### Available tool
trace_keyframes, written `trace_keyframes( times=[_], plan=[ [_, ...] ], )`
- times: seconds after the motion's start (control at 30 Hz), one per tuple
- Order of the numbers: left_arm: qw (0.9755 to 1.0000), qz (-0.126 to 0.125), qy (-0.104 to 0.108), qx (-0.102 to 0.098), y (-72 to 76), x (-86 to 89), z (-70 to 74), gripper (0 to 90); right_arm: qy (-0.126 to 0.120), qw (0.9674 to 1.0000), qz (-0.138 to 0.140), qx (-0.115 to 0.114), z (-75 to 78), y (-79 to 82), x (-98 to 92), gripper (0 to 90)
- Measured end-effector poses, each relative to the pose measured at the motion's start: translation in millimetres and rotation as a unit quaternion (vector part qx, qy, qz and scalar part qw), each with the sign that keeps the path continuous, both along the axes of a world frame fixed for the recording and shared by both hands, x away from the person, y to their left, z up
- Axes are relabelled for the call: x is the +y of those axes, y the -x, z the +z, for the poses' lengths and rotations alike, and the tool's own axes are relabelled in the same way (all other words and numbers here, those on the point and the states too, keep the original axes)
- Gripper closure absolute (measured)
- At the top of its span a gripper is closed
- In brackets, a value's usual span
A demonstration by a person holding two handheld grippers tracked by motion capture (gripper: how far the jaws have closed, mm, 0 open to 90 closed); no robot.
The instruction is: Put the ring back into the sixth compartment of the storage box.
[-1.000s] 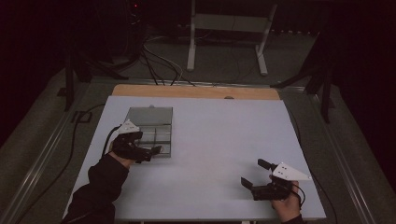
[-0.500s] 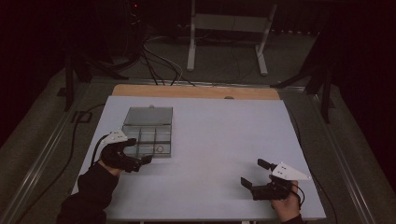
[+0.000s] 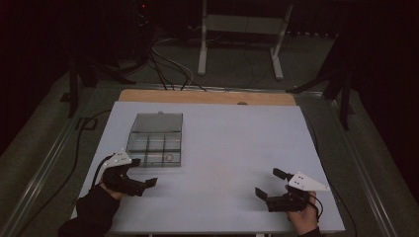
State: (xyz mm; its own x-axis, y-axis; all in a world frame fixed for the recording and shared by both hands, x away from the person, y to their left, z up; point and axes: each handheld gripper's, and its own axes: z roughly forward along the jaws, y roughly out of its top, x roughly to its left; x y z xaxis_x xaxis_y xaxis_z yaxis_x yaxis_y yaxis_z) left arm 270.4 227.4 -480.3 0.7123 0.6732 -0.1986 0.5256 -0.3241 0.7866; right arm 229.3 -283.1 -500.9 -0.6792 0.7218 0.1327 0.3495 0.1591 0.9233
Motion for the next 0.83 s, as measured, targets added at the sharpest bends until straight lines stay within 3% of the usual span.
trace_keyframes(
  times=[0.27, 0.47, 0.63, 0.83],
  plan=[
    [1.0, -0.005, -0.006, 0.002, 9.2, 4.4, -14.3, 0.6, 0.001, 1.0, 0.0, -0.001, 0.2, 0.6, -0.1, 0.0],
    [1.0, -0.003, 0.004, 0.002, 15.2, 11.0, -24.2, 0.6, 0.001, 1.0, 0.001, 0.0, -0.1, 0.6, -0.1, 0.0],
    [0.9996, -0.004, -0.001, -0.027, 21.0, 14.0, -30.0, 0.7, 0.001, 1.0, 0.001, 0.0, -0.3, 0.5, 0.0, 0.0],
    [0.9996, -0.017, 0.002, -0.023, 21.4, 11.5, -31.5, 0.7, 0.003, 1.0, 0.003, 0.001, -0.2, 0.7, 1.0, 0.0]
  ],
)
